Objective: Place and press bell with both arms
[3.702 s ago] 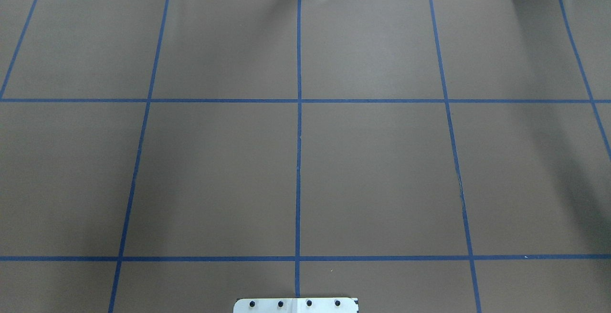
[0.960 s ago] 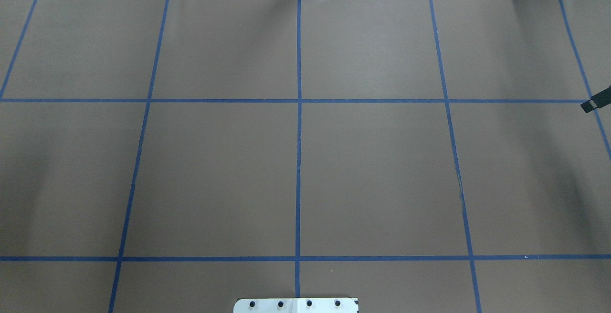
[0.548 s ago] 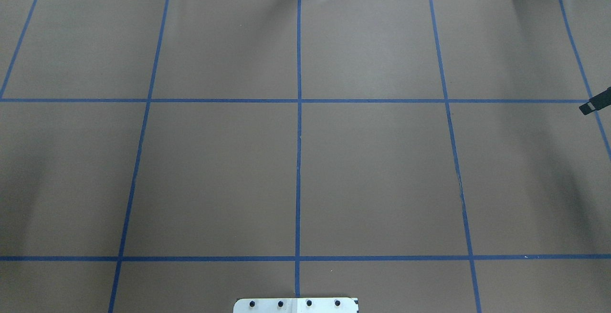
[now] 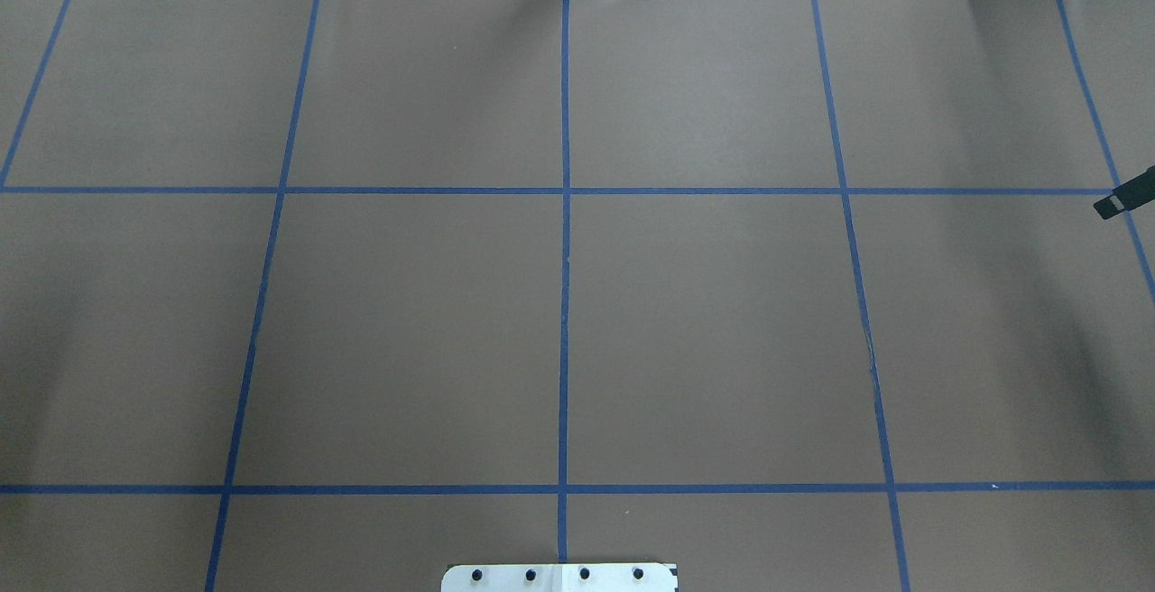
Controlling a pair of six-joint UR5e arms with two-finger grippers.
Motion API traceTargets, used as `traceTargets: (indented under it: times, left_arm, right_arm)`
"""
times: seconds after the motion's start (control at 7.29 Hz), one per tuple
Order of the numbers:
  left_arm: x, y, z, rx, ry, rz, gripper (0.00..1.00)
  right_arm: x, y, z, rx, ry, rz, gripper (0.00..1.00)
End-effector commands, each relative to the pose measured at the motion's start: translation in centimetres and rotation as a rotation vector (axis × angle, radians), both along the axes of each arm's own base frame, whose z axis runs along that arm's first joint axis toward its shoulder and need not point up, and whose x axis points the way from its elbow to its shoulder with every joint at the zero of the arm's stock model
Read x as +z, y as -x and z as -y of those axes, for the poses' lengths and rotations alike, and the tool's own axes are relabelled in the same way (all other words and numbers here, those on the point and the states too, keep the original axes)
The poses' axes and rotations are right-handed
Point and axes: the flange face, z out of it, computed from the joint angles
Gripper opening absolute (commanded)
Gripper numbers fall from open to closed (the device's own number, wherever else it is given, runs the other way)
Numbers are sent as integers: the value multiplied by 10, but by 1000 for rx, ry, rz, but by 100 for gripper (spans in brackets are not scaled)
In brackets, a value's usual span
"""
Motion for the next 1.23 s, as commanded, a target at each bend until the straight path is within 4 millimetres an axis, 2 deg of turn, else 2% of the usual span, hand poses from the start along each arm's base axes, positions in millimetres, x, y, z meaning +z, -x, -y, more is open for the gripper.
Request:
traceTargets:
  times: [0.0, 0.55, 0.69, 0.96, 1.1]
  left_arm:
    - [6, -11, 5, 16, 18, 13, 100]
    - [19, -9, -1, 31, 30, 33, 99]
    - [19, -8, -2, 29, 32, 34, 85]
    - [17, -9, 0, 27, 30, 31, 0]
    - [9, -11, 0, 24, -2, -8, 0]
  right_arm:
    - [0, 3, -1, -6, 1, 0, 100]
    - [1, 10, -3, 0, 26, 0, 100]
    - [0, 15, -3, 7, 40, 1, 100]
    - [0, 15, -4, 8, 30, 3, 100]
    - [0, 15, -4, 9, 30, 5, 100]
